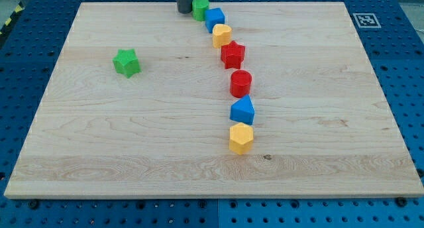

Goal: Place the green circle at the top side of the blue cube

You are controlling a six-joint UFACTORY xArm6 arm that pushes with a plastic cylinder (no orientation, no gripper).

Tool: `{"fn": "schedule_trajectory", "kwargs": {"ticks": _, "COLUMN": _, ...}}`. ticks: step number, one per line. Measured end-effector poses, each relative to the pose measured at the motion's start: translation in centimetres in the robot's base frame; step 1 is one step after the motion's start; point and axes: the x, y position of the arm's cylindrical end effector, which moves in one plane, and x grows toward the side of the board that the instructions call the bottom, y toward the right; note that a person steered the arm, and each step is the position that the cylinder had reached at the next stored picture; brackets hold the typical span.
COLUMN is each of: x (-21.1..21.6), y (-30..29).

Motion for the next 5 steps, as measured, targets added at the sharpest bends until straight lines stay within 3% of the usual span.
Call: {"fn": "schedule_trajectory", "kwargs": {"ticks": 5, "x": 2.3, "y": 1.2}}
